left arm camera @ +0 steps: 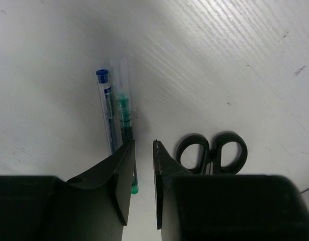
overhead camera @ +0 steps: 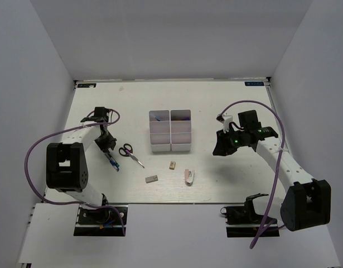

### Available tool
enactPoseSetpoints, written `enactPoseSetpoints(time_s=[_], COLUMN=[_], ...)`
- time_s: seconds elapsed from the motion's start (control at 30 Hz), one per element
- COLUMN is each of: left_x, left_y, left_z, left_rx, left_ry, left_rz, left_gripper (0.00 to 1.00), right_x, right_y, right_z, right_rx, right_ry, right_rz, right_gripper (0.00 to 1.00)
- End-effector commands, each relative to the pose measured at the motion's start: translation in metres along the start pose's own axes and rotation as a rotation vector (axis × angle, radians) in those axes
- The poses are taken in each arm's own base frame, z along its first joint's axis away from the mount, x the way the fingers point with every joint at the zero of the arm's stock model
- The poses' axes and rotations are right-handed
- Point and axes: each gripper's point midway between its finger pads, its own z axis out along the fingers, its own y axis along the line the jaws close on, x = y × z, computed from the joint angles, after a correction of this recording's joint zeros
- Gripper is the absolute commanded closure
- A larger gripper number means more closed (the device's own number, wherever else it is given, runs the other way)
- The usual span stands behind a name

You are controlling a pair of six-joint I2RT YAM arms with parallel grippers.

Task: Sort the stationery into containers
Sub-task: Pick up the pen from the center of the board.

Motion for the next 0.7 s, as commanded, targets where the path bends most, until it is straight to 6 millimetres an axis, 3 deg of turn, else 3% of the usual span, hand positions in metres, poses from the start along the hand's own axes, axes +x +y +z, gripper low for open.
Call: enactPoseSetpoints(time_s=[0.0,0.67], left_x=[-0.005,0.001], left_y=[0.003,0.018], left_z=[0.004,0.017], left_rx=[-0.011,-0.081], left_ry=[-0.023,-0.012], left_rz=[-0.003,0.015], left_gripper=[0.67,0.67], right_x=[-0.008,-0.007], right_y=[0.002,0.001], right_z=[-0.005,-0.005], right_rx=[0.001,0.001], right_ry=[-0.016,-0.011], right_rz=[-0.011,0.000], right_gripper=[0.73,0.71])
